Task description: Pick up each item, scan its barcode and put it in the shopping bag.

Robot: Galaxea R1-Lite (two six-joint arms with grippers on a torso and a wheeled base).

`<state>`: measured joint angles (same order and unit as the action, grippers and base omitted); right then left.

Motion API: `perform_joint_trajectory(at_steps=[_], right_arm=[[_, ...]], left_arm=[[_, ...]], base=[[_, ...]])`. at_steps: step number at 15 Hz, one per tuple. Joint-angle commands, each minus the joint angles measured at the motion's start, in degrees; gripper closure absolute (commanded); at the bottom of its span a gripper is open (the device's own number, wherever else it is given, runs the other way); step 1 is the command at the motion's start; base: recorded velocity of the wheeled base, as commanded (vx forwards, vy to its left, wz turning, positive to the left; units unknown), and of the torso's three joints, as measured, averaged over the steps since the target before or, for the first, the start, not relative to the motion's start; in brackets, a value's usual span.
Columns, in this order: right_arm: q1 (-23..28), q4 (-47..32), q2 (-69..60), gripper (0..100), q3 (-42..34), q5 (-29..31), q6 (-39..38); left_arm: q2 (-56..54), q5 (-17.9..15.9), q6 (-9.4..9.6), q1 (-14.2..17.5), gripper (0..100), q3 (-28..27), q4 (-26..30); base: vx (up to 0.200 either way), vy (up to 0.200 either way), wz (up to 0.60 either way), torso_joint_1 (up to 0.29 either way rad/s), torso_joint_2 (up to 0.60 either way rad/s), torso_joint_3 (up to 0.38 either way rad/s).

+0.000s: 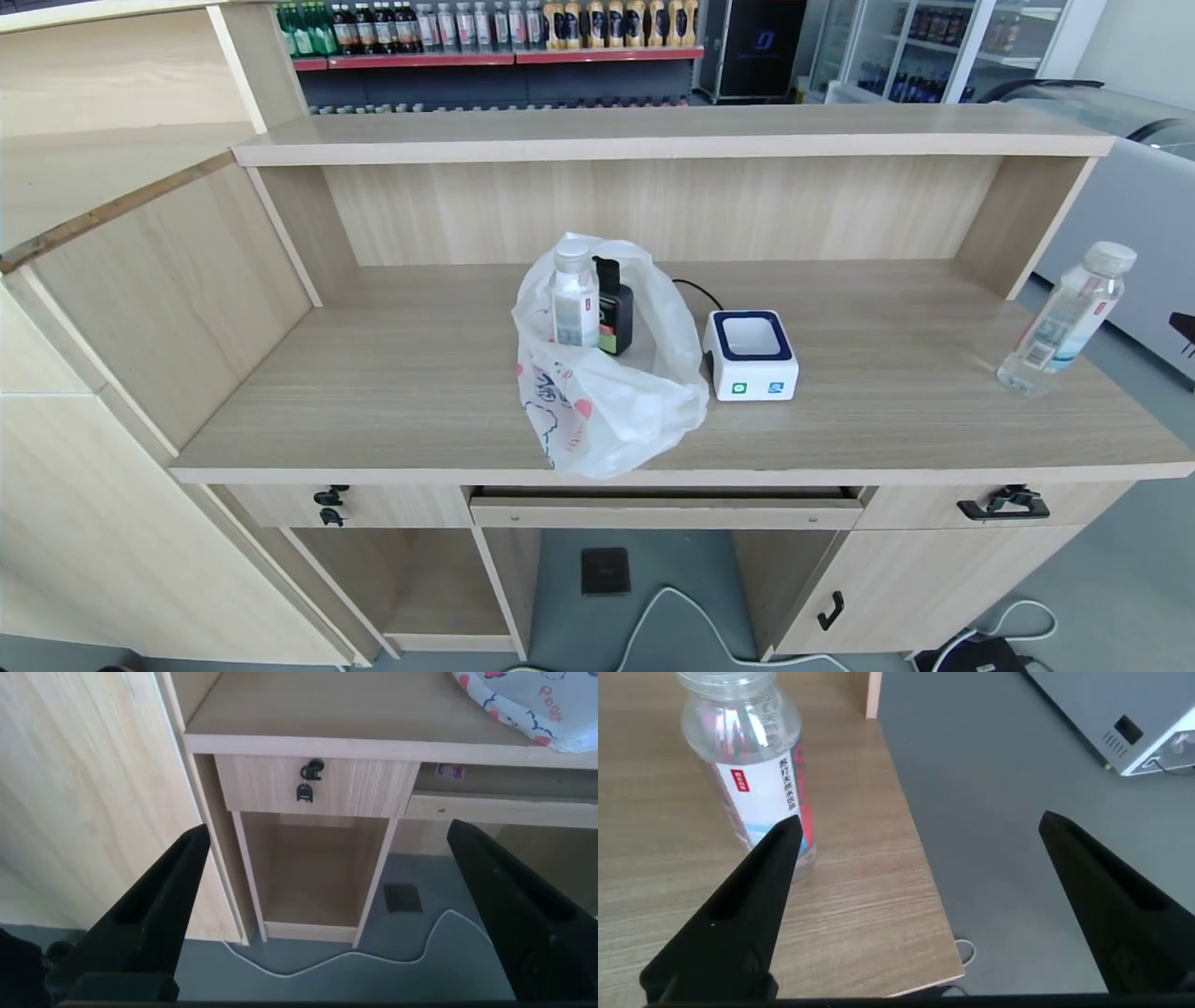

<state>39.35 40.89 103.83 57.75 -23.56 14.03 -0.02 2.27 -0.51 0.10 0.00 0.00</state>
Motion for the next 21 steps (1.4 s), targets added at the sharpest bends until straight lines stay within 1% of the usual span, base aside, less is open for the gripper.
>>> perform_joint_trajectory(at_steps=[1, 3, 6, 8, 13, 21], right_arm=[[-0.42, 0.33, 1.91, 0, 2.02, -2.98, -0.06], [-2.35, 0.16, 0.41, 0, 1.58, -3.07, 0.03], [-2.88, 0.33, 0.41, 0, 0.09, -3.33, 0.73], [-3.84, 0.33, 2.26, 0, -0.79, -2.89, 4.87], [-3.93, 0.33, 1.91, 0, -1.32, -2.71, 6.97], [-3.67, 0.25, 1.73, 0, -0.88, -2.19, 6.89]], left_arm=[[0.02, 0.02, -0.02, -0.01, 0, 0.0, 0.0], [0.02, 0.02, -0.02, -0.01, 0, 0.0, 0.0], [0.02, 0.02, -0.02, -0.01, 0, 0.0, 0.0], [0.02, 0.02, -0.02, -0.01, 0, 0.0, 0.0], [0.02, 0.02, -0.02, -0.01, 0, 0.0, 0.0], [0.02, 0.02, -0.02, -0.01, 0, 0.0, 0.0]], base=[[0.0, 0.0, 0.0, 0.0, 0.0, 0.0], [0.0, 0.0, 0.0, 0.0, 0.0, 0.0], [0.0, 0.0, 0.0, 0.0, 0.0, 0.0], [0.0, 0.0, 0.0, 0.0, 0.0, 0.0], [0.0, 0.0, 0.0, 0.0, 0.0, 0.0], [0.0, 0.0, 0.0, 0.012, -0.04, -0.026]])
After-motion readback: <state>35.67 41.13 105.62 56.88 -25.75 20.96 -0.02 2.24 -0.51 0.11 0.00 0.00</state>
